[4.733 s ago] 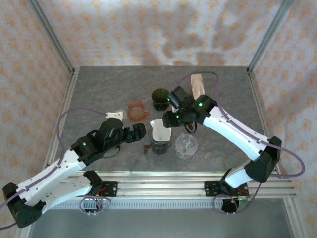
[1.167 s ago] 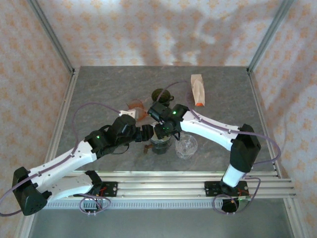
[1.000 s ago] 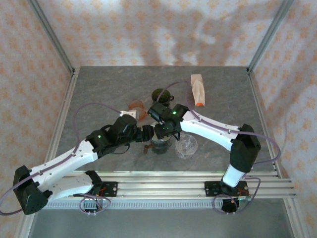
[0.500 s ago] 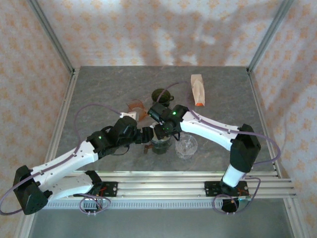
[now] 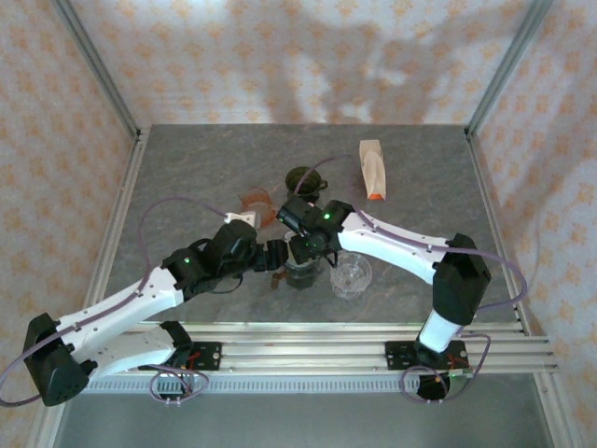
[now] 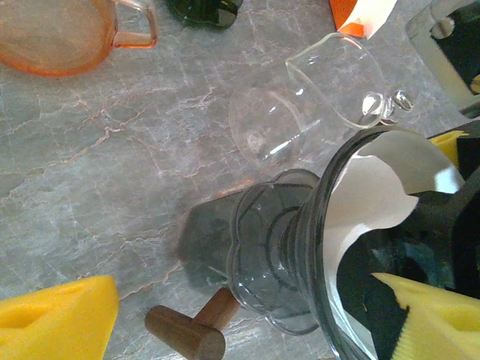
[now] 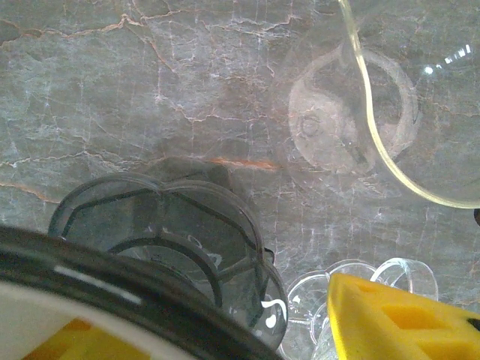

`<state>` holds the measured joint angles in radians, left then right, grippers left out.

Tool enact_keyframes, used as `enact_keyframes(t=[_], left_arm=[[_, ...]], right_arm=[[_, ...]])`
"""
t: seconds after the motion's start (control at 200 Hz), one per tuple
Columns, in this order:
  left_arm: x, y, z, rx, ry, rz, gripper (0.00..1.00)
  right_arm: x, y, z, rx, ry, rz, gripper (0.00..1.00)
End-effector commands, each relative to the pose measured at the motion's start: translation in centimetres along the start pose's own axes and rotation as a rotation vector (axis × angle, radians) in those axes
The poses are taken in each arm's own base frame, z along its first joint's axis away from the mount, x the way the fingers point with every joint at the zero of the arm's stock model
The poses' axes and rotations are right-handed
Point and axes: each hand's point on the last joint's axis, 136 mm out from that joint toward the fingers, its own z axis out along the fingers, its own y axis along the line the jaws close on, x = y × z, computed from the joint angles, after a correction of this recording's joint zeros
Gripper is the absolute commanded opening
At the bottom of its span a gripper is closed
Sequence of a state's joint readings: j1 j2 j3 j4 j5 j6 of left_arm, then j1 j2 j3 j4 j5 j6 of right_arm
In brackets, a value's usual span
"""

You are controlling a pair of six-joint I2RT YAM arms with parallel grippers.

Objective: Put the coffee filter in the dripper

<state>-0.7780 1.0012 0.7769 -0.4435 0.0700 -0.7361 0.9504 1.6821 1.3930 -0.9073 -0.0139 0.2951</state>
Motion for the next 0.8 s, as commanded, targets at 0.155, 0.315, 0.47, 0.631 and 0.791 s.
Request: enact_keyframes(t=[0.155,0.315,0.47,0.631,0.791], left_arm=[[-0.6,0.2,-0.2,0.003,-0.04,-0.023,0.91],[-0.5,0.0,0.1,-0.004,-0.019,-0.017,0.87],[-0.4,0.5,0.0,-0.029,-0.02,-0.011,0.77],[-0.2,0.6,-0.1,-0.035,-0.006,-0.002,0.69],[-0.2,0.6,-0.2,-0.036,-0.004,-0.002,0.65]], right_arm=[[-0.4,-0.1,-0.5,0.017,-0.032,0.016,0.61],[-0.4,-0.2,-0.6,0.022,-0.035,0.016,0.61],[-0.5,-0.2,-0.8,0.02,-0.039,0.02,0.61],[-0.8,-0.3,-1.1,0.024,-0.054,0.03,0.62],[-1.3,-0.4,-1.8,0.024,-0.073,0.036,0.62]])
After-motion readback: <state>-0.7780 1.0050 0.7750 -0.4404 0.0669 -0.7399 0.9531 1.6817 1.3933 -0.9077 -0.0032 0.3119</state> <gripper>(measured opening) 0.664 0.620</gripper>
